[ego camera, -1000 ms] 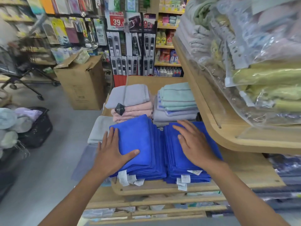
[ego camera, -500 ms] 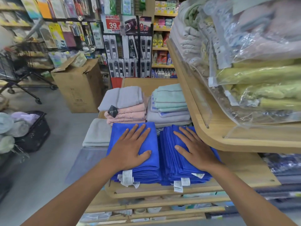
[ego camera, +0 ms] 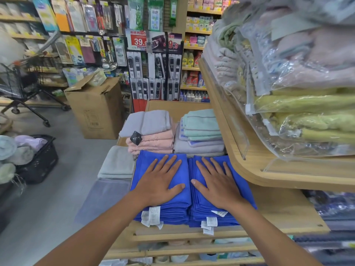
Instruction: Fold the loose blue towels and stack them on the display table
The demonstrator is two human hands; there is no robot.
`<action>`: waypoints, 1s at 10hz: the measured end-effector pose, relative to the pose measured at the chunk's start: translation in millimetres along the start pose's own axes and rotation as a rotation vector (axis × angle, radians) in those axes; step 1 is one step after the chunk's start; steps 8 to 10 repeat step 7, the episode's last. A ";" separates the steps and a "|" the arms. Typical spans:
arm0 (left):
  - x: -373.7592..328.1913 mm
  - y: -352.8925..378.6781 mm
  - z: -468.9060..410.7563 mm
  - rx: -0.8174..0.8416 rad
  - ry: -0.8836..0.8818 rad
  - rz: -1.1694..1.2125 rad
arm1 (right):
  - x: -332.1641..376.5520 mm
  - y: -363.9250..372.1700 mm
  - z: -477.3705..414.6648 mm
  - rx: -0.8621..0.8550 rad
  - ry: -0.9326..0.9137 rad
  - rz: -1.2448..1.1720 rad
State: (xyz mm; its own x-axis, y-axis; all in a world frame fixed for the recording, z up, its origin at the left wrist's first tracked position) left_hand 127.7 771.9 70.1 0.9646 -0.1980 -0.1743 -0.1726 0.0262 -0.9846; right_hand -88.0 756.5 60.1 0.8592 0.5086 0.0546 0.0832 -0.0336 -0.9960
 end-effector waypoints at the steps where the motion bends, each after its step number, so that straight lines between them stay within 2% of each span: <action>1: 0.8 -2.6 4.6 -0.016 0.005 0.020 | -0.2 -4.7 5.8 0.014 -0.025 0.008; 3: -0.7 -10.8 8.1 0.001 0.005 0.000 | 7.1 -19.9 8.1 0.032 -0.040 -0.057; 5: -9.4 -38.7 32.8 -0.071 0.013 0.181 | 27.4 -58.0 29.9 -0.189 -0.104 -0.251; 6: -28.6 -32.3 78.1 -0.192 0.108 0.308 | 47.6 -70.2 63.0 -0.325 -0.206 -0.382; 7: -57.1 -16.4 110.6 -0.014 0.389 0.409 | 70.4 -59.6 95.3 -0.437 -0.235 -0.568; 10: -57.1 -16.4 110.6 -0.014 0.389 0.409 | 70.4 -59.6 95.3 -0.437 -0.235 -0.568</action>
Point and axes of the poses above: each hand's wrist, its own z-axis away from the middle knuckle, its own y-axis out of the palm, x = y × z, the point moved 5 cm from there along -z, towards the middle knuckle, and after that the axes turned 13 degrees about -y, right-handed, at the moved point
